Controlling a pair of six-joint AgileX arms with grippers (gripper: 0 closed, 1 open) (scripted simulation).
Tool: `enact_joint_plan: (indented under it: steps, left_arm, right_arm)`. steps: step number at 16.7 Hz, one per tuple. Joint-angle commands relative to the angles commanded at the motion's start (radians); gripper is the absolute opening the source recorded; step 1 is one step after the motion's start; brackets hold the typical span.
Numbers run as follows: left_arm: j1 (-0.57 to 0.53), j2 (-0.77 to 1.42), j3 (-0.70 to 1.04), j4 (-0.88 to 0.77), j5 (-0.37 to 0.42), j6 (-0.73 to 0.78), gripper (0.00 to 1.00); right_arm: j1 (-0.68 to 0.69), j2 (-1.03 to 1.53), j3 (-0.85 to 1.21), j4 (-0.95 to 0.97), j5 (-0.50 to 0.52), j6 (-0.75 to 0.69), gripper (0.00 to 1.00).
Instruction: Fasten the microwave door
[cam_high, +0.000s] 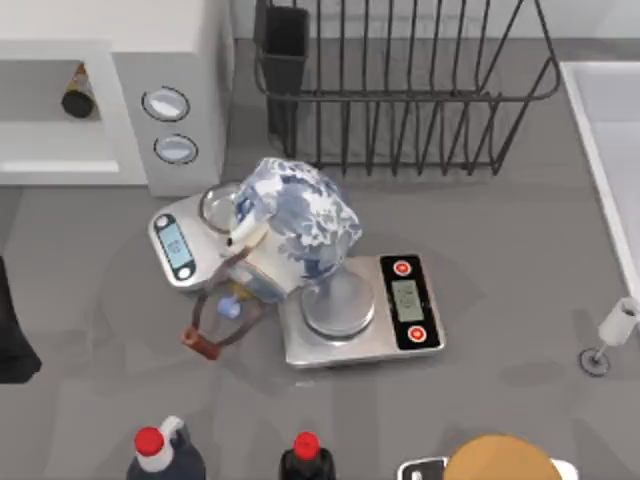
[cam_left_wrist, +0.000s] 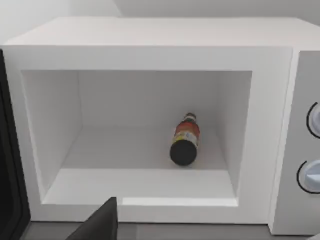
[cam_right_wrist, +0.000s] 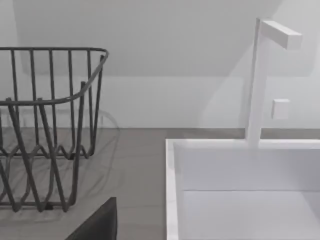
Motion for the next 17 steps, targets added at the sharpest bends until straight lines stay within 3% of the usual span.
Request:
enact_joint_plan:
  steps: [1,14,17]
  left_arm:
    - [0.0,0.0,0.0,0.0,0.0,0.0,1.0]
    - [0.0,0.0,0.0,0.0,0.0,0.0,0.02]
    - [0.0,0.0,0.0,0.0,0.0,0.0,0.0]
  right_arm:
    - [0.0,0.0,0.0,0.0,0.0,0.0,1.0]
    - [0.0,0.0,0.0,0.0,0.0,0.0,1.0]
    - [0.0,0.0,0.0,0.0,0.0,0.0,1.0]
